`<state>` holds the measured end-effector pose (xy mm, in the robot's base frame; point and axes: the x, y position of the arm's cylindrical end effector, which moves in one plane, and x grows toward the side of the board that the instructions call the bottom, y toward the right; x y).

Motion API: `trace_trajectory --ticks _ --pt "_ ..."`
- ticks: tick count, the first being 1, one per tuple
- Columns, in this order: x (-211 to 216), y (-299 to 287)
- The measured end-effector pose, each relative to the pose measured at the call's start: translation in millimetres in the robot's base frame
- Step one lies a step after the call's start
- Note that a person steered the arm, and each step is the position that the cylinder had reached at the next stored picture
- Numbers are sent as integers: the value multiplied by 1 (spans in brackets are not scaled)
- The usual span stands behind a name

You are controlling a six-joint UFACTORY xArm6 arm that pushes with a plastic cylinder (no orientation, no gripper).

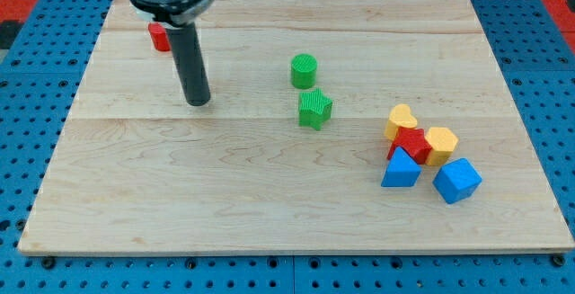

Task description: Push the green star close to group of blocks

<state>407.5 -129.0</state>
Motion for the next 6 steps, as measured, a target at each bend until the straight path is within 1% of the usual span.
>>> trace_trajectory --ticks 1,2,4,5,6 --pt "-25 -24" --pt "-49 -10" --pt "17 136" --pt "30 154" --pt "14 167"
